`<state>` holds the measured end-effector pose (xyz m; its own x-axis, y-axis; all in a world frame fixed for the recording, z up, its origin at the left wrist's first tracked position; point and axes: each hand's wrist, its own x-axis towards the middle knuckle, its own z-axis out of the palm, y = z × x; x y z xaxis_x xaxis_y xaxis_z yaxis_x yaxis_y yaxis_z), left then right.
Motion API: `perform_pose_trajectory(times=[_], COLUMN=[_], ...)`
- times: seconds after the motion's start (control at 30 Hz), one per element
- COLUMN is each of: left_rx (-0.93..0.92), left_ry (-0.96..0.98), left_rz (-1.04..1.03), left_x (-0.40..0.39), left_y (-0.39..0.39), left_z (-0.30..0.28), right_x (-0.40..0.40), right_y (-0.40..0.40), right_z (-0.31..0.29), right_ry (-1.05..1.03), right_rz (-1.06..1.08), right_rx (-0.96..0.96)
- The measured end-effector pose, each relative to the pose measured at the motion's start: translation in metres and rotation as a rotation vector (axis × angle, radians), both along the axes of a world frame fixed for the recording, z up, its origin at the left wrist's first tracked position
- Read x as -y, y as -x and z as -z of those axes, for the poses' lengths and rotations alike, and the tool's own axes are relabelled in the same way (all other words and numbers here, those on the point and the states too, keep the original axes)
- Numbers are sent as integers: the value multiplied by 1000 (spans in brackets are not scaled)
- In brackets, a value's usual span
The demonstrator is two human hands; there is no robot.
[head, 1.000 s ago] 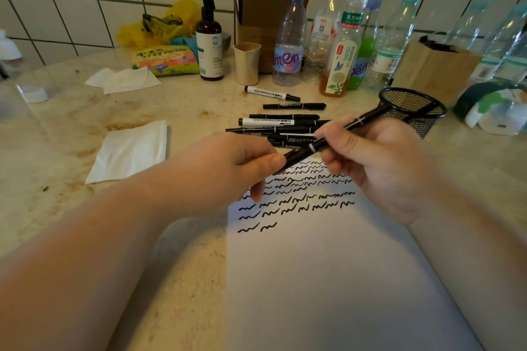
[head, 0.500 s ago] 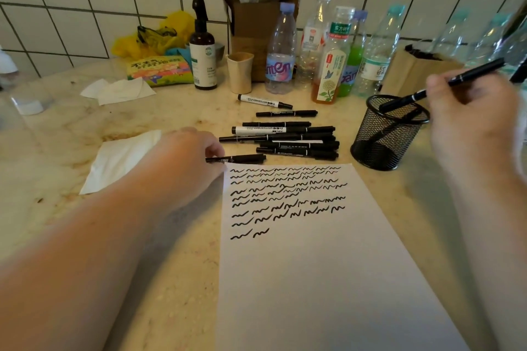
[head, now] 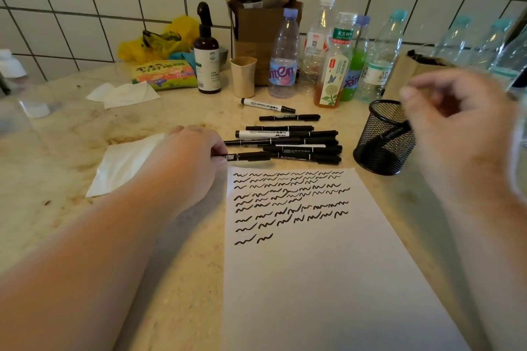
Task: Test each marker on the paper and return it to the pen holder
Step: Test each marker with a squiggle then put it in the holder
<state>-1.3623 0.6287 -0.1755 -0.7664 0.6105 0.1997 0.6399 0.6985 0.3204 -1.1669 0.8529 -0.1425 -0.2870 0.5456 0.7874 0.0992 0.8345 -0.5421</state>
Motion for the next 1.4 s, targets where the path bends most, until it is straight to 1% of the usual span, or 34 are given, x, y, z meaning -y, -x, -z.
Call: perform_pose_trajectory(times=[0.1, 0.2, 0.27, 0.33, 0.4, 0.47, 0.53, 0.6, 0.7, 0.77, 0.8, 0.9, 0.97, 1.07, 1.17, 1.2, 1.33, 1.4], left_rx=[-153, -239, -271, -270, -265, -255, -197, -87, 134, 251, 275, 278, 298, 330, 362, 408, 696, 792], left_ry=[-90, -53, 14, 28, 12, 14, 8, -22, -84, -120, -117, -65, -63, -83, -28, -17, -33, -23], left_rz=[107, 265, 400, 498, 550, 566, 515, 405, 299, 304, 327, 413, 445, 488, 570, 610, 783, 855], left_x=[3, 0, -3, -7, -8, -9, -9, -8, -7, -6, -6, -5, -3, -1, 1, 2, 10, 16], left_y=[-8, -22, -33, -39, -41, -42, -41, -39, -36, -38, -40, -48, -52, -54, -52, -51, -48, -42], left_z=[-4, -11, -9, -5, -3, -3, -7, -10, -10, -9, -8, -10, -12, -16, -18, -19, -26, -27], right_x=[36, 53, 59, 64, 68, 71, 69, 64, 57, 58, 60, 68, 69, 69, 68, 68, 71, 68], right_y=[10, 21, 27, 30, 32, 32, 29, 25, 21, 20, 20, 21, 21, 21, 19, 17, 14, 12], right_z=[8, 17, 19, 21, 23, 24, 23, 21, 20, 19, 19, 19, 20, 22, 20, 19, 14, 12], right_ry=[-112, -82, -94, -154, -190, -158, -75, 66, 323, 433, 477, 675, 772, 758, 711, 681, 587, 615], right_rz=[-212, -363, -396, -406, -399, -393, -362, -343, -459, -555, -614, -814, -891, -934, -996, -1023, -1122, -1109], right_rx=[273, 516, 666, 803, 932, 995, 987, 927, 769, 715, 688, 515, 422, 395, 417, 424, 431, 339])
